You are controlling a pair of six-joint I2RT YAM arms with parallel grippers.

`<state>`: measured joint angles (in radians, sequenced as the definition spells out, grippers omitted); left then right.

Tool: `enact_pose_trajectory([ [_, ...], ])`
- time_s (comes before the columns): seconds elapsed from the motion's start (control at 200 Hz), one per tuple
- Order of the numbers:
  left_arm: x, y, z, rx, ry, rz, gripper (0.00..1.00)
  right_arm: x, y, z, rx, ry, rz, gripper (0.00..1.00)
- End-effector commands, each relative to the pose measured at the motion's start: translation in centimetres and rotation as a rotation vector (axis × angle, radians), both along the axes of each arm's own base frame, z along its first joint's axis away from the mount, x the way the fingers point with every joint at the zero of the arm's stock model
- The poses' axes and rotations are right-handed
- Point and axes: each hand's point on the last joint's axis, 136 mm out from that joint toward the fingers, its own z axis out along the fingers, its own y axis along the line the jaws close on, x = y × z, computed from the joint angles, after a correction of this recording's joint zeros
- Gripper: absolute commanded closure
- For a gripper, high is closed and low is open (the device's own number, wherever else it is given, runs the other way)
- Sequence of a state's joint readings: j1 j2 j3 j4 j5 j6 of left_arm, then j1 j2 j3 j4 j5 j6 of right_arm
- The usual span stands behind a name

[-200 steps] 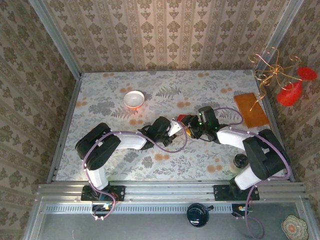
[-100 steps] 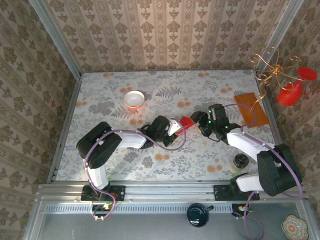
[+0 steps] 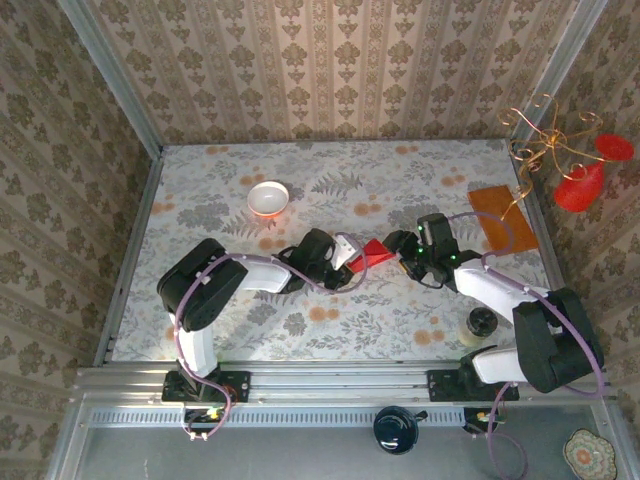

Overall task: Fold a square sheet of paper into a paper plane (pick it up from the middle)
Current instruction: Fold the wing for the fifth time at the center of the table.

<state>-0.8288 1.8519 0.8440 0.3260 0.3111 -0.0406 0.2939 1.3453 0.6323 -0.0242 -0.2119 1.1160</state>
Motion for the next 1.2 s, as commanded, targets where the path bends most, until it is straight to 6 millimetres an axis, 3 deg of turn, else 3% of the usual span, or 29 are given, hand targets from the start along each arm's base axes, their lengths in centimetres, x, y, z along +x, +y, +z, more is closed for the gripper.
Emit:
enact_pose_trajectory([
  [0.0,0.0,0.0,-0.1,-0.019,0.108,0.024,0.89,-0.4,-1.2,-0.1,-0.057,-0.01,-0.007,0.32],
  [0.185,0.4,0.3,0.2,-0.019,0.235,0.07,0.91,-0.5,-1.1,-0.2,-0.088,-0.038,0.048,0.32],
  [0.45,-0.1,-0.2,0.5,-0.023,0.415,0.096,0.91,-0.3,1.4,-0.5,-0.044,-0.057,0.202,0.32],
  [0.52,-0.1,-0.4,0.5,-0.029,0.446,0.099,0.91,-0.3,2.1,-1.5,-0.044,-0.028,0.237,0.32],
  [1.195,0.0,-0.4,-0.5,-0.062,0.562,0.137,0.9,0.4,4.8,-4.3,-0.15,0.082,0.377,0.35],
])
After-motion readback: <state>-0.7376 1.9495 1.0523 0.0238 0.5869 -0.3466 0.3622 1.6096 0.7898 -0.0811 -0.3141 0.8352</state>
